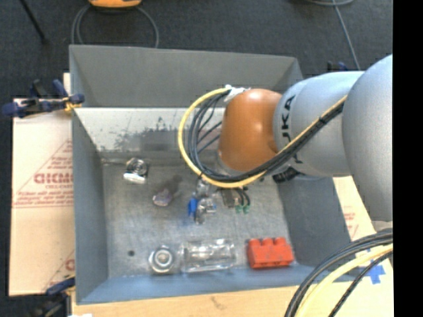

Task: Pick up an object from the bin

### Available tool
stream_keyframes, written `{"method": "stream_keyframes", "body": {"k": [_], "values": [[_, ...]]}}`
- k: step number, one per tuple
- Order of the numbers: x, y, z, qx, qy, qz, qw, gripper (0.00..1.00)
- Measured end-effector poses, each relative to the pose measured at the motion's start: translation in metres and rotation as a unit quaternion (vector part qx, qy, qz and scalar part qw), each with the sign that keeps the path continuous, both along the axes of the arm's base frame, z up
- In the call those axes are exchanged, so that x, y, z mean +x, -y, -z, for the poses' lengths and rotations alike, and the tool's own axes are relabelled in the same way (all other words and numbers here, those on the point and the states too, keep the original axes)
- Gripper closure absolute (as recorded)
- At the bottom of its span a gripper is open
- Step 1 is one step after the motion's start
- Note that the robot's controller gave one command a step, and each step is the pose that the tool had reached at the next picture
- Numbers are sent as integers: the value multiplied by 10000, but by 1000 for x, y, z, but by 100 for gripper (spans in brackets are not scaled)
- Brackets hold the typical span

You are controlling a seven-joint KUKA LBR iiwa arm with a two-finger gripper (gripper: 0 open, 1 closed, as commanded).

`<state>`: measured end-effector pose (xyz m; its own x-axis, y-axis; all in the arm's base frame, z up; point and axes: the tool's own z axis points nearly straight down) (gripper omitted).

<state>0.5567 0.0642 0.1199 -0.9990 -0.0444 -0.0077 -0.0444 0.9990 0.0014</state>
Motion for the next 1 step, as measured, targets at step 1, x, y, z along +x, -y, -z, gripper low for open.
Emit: {"method": "stream_keyframes", "body": {"k": [1], "values": [[3, 0, -72, 0, 18, -5, 10000, 100]]}}
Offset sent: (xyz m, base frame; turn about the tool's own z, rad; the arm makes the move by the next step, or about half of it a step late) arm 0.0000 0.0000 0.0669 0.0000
